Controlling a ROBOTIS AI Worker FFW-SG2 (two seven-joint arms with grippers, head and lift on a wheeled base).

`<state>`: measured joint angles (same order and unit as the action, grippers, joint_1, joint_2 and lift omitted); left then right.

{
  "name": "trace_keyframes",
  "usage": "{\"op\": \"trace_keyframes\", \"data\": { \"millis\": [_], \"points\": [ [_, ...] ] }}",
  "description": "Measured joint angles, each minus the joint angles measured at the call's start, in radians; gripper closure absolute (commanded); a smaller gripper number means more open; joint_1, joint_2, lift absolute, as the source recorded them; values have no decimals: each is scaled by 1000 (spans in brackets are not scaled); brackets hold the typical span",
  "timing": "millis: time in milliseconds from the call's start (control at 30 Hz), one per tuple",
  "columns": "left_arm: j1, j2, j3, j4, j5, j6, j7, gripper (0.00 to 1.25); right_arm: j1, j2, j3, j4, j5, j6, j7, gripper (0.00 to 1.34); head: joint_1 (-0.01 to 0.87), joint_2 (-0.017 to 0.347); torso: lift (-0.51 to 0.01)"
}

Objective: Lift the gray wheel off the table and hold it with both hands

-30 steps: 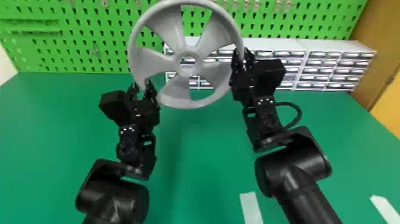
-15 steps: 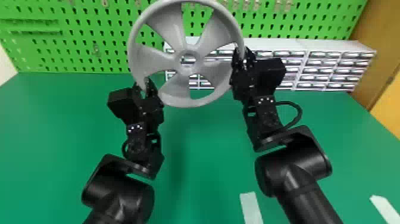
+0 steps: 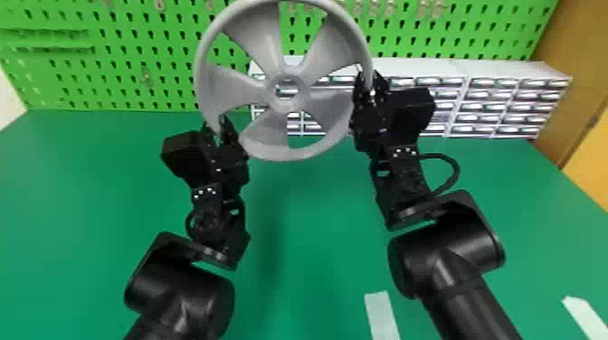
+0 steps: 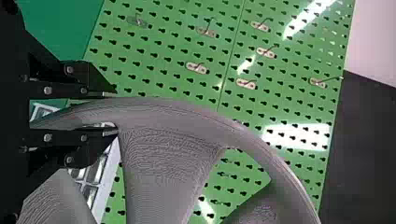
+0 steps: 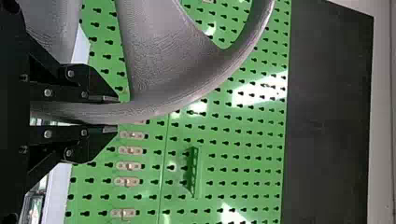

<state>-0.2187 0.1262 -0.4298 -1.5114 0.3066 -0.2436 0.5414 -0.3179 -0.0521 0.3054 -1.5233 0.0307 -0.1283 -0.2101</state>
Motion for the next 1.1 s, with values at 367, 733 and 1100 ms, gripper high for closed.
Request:
{"op": "trace_keyframes", "data": {
  "millis": [367, 733, 1100],
  "points": [
    [0, 7, 10, -14, 15, 29, -26, 969, 5, -1, 3, 0, 0, 1, 0, 1027, 711, 15, -98],
    [11, 6, 74, -67, 6, 145, -131, 969, 14, 3, -11, 0, -5, 36, 0, 1027, 711, 15, -98],
    [8, 6, 93, -79, -7, 196, -178, 969, 21, 13, -13, 2, -34, 88, -33, 1029, 711, 15, -98]
  ]
}}
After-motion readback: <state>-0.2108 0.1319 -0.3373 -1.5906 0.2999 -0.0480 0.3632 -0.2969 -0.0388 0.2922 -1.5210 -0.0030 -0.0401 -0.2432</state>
